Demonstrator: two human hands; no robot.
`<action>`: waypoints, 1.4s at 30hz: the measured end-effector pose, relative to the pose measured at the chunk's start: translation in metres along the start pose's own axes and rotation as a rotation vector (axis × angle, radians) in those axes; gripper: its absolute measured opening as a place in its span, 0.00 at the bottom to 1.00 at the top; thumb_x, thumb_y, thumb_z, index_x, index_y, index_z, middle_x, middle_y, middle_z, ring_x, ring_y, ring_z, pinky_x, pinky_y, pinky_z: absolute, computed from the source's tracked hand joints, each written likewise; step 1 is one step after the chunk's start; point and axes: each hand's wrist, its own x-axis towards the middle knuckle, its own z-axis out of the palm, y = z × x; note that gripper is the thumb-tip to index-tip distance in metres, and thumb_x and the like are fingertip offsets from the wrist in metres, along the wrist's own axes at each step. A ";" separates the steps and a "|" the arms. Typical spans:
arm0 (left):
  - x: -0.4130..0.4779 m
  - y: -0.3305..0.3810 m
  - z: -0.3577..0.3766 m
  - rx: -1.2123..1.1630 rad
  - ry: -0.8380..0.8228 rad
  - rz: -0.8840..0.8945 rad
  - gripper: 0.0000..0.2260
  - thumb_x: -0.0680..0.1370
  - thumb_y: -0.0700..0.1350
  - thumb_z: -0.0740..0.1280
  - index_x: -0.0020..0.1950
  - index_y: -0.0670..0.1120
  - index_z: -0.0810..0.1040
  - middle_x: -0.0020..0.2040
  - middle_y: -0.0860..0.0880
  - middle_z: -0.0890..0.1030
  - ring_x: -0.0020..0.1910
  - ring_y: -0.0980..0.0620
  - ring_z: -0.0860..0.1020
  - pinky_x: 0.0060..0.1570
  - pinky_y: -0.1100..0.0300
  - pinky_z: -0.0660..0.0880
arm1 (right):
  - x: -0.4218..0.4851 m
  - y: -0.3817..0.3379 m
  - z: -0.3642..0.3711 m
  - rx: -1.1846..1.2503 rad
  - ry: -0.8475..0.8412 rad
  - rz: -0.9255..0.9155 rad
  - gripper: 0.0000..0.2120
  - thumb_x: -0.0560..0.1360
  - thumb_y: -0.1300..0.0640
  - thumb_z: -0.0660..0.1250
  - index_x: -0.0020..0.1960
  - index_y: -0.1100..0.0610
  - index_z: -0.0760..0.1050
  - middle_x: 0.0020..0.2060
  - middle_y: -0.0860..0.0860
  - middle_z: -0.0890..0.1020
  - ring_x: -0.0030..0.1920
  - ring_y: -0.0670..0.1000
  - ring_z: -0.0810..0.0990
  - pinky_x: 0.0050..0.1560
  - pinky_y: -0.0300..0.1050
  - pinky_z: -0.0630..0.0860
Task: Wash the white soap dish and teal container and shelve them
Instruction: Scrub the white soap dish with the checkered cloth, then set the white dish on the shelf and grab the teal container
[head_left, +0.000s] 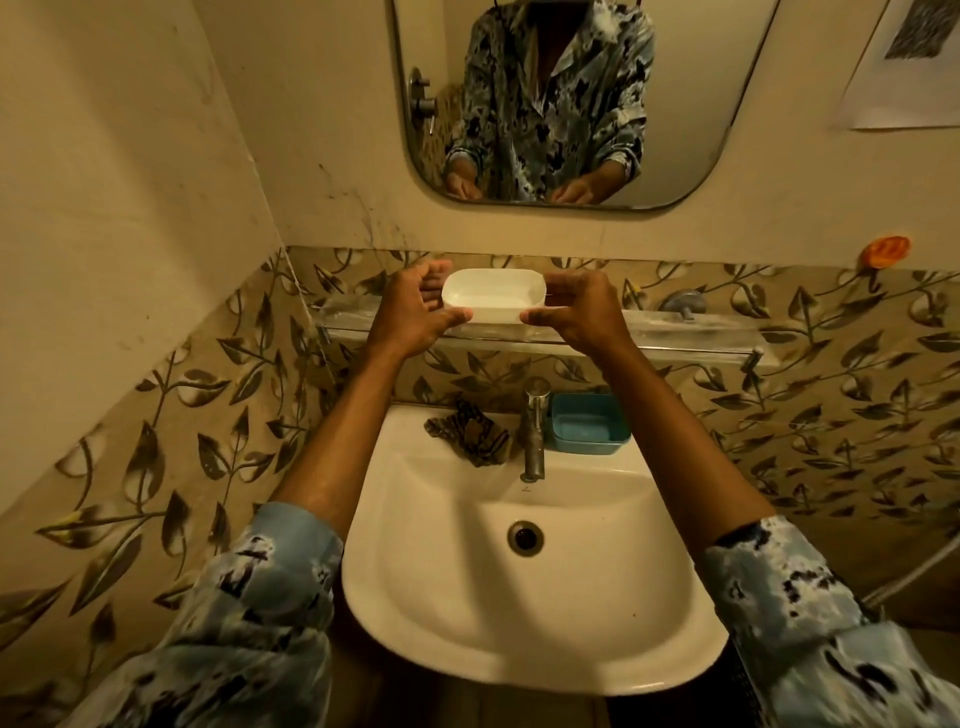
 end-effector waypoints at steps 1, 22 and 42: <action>0.002 -0.004 0.001 0.021 0.003 -0.016 0.29 0.66 0.37 0.77 0.66 0.41 0.71 0.61 0.42 0.77 0.58 0.49 0.77 0.56 0.60 0.77 | 0.004 0.002 0.001 -0.012 -0.006 0.011 0.26 0.63 0.61 0.78 0.60 0.63 0.77 0.55 0.57 0.83 0.52 0.51 0.82 0.54 0.48 0.80; -0.020 -0.026 0.013 0.248 0.238 0.091 0.19 0.72 0.41 0.71 0.63 0.47 0.74 0.61 0.45 0.78 0.58 0.51 0.76 0.55 0.56 0.77 | -0.045 0.044 0.007 -0.155 0.436 -0.244 0.12 0.72 0.59 0.66 0.55 0.57 0.76 0.51 0.53 0.79 0.51 0.49 0.75 0.56 0.52 0.73; -0.119 -0.190 0.117 0.516 -0.223 -0.277 0.19 0.72 0.38 0.69 0.62 0.39 0.74 0.59 0.39 0.75 0.61 0.40 0.73 0.61 0.47 0.71 | -0.067 0.237 0.005 -0.835 -0.283 0.095 0.11 0.76 0.64 0.61 0.55 0.61 0.78 0.54 0.61 0.81 0.59 0.62 0.76 0.64 0.54 0.64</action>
